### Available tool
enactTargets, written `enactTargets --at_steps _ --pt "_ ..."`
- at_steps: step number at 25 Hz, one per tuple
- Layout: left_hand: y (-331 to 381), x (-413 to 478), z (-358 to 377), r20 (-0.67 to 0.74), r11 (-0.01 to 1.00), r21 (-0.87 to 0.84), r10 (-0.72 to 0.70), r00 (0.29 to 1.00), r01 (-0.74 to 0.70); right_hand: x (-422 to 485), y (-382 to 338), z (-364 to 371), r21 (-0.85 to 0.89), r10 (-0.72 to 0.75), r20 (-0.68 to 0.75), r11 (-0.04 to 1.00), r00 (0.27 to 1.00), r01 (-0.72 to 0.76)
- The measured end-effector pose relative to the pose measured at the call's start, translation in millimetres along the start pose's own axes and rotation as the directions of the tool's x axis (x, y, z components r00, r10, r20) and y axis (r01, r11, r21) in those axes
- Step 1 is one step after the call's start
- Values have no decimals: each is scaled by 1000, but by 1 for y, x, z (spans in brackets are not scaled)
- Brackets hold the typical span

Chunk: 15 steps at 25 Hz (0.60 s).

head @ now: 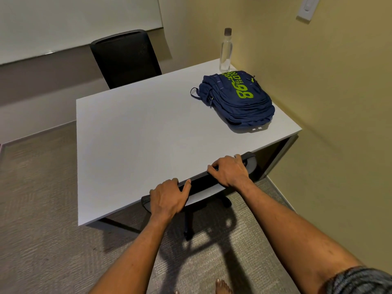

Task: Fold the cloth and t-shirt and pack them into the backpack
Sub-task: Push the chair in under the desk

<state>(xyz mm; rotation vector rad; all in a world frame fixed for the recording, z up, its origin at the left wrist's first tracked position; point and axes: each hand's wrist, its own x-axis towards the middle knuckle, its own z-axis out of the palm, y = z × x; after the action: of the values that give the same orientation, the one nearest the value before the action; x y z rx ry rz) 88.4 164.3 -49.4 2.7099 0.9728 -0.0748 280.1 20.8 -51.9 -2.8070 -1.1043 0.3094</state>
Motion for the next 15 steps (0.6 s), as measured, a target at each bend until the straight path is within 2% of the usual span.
enactTargets --at_steps 4,10,12,15 --pt "0 -1 -2 8 1000 -19 -6 1000 6 -1 -1 -3 -18 -17 3 1000 1000 18" --pt "-5 -3 -6 105 1000 14 5 994 -6 2 -9 -11 -119 6 177 993 984 16" --pt "-9 -7 -8 128 1000 27 6 992 -10 -4 -19 -11 -101 -24 174 994 984 42" --pt "-16 -11 -16 155 999 -47 30 987 -23 -10 -36 -22 -101 -129 139 984 982 144"
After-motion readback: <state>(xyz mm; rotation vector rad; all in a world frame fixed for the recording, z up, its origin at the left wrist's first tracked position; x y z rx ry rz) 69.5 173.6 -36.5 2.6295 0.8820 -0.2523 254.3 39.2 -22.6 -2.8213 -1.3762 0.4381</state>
